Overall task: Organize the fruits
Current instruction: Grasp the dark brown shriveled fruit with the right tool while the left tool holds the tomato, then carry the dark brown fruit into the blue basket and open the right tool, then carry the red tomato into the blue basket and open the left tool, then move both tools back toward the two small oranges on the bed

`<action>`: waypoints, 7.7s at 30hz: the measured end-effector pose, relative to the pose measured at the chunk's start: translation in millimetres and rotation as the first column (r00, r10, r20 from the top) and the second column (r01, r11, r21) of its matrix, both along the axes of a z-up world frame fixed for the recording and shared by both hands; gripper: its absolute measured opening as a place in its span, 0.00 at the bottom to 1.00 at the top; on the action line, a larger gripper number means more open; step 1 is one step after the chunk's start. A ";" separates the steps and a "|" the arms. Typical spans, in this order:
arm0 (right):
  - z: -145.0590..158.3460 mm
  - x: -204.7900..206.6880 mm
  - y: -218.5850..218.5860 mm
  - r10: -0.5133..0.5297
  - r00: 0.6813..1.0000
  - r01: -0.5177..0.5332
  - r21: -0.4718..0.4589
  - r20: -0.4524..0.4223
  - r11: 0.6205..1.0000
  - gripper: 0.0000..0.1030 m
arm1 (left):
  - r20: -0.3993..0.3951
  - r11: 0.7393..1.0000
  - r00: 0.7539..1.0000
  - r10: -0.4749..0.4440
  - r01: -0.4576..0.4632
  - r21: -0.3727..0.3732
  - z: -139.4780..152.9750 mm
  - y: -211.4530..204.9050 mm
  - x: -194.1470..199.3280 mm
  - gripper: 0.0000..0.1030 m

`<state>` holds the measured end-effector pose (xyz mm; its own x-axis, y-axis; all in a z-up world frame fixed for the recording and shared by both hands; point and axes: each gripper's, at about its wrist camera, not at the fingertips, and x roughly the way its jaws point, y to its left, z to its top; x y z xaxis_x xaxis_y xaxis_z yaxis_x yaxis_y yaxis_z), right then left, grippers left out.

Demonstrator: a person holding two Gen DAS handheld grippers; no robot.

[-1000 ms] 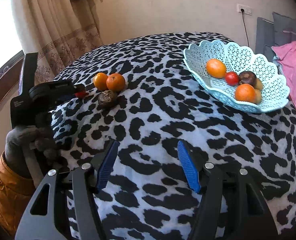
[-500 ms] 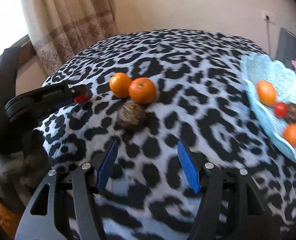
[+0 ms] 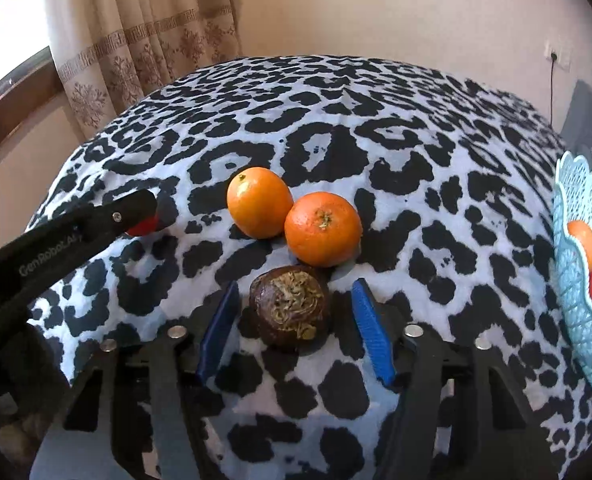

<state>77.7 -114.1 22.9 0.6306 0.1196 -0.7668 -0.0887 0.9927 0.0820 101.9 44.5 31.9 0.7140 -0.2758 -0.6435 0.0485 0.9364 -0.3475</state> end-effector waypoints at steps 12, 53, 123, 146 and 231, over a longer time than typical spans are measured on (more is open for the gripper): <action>0.6 -18.4 -6.4 -0.011 1.000 0.011 -0.008 0.012 1.000 0.40 | 0.009 1.000 1.000 -0.005 0.005 0.011 2.1 -2.1 -2.2 0.28; 45.9 -105.0 -104.2 -0.277 0.954 0.269 0.087 0.114 0.959 0.40 | 0.097 0.995 0.992 -0.075 0.068 0.075 13.3 -24.9 -18.7 0.28; 29.7 -183.0 -202.4 -0.498 0.848 0.468 0.185 0.182 0.864 0.50 | 0.109 0.975 0.977 -0.182 0.165 0.149 34.0 -96.4 -58.8 0.28; 5.4 -192.2 -215.8 -0.513 0.850 0.466 0.283 0.121 0.838 0.55 | 0.097 0.897 0.903 -0.418 0.393 0.201 52.9 -240.9 -70.1 0.28; 17.8 -172.3 -146.4 -0.338 0.938 0.313 0.239 0.072 0.919 0.55 | -0.001 0.983 0.995 -0.097 0.096 0.159 12.0 -74.9 8.8 0.80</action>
